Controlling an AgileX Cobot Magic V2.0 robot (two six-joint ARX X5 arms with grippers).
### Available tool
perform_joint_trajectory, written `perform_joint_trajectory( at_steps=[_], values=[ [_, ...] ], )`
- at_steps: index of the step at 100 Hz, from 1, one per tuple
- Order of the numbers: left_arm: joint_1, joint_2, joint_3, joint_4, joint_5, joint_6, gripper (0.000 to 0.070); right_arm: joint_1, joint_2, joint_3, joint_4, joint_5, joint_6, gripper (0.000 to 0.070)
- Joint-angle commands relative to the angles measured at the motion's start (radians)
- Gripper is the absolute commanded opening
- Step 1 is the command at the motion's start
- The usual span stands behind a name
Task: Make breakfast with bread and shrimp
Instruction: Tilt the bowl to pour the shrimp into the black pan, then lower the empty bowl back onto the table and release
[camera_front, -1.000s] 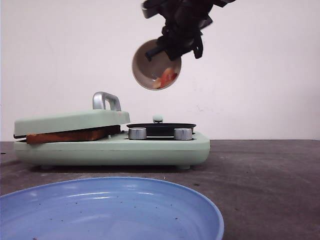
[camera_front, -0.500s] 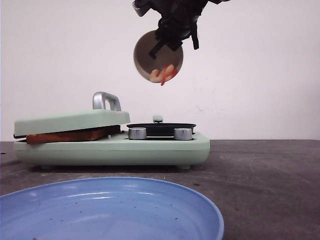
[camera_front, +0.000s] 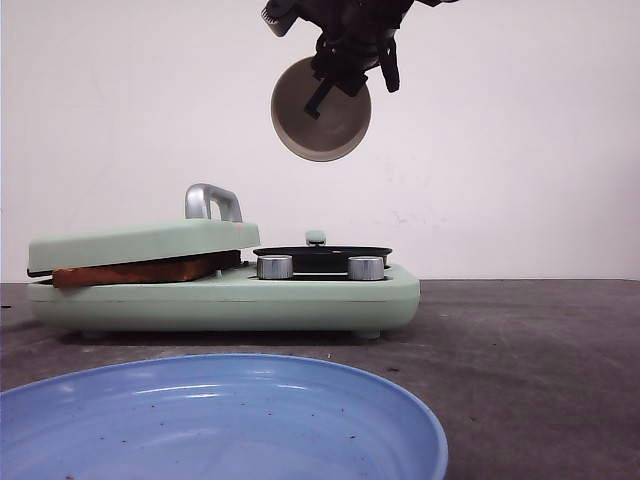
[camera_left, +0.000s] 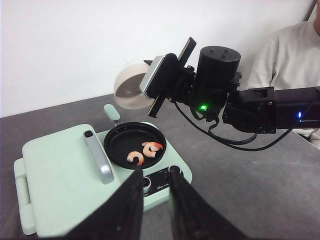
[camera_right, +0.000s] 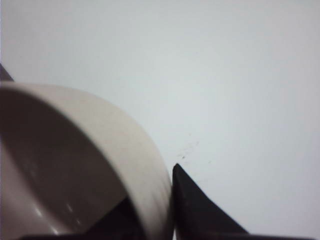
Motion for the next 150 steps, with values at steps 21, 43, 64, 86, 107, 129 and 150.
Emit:
perform_joint_trajectory(
  at_steps=[21,43,64,86,107,129,150],
  values=[
    [-0.008,0.005,0.014,0.006,0.002,0.001,0.0000,0.008,0.020,0.029,0.049,0.002,-0.055,0.0000],
    [-0.008,0.005,0.014,0.005,0.002,-0.002,0.0000,0.008,0.019,0.046,0.134,0.010,-0.141,0.0000],
    [-0.008,0.005,0.014,0.004,0.011,-0.003,0.0000,0.006,0.019,0.063,0.123,0.025,-0.054,0.0000],
    [-0.008,0.005,0.014,0.005,0.012,-0.002,0.0000,-0.052,-0.010,0.131,-0.353,-0.055,0.618,0.0002],
    [-0.008,0.005,0.014,0.014,0.012,-0.002,0.0000,-0.225,-0.010,0.208,-0.639,-0.628,1.160,0.0002],
    [-0.008,0.005,0.014,0.014,0.012,-0.002,0.0000,-0.368,-0.010,0.208,-0.661,-1.056,1.336,0.0002],
    [-0.008,0.005,0.014,0.017,0.012,-0.003,0.0000,-0.444,-0.010,0.208,-0.877,-1.089,1.313,0.0002]
  ],
)
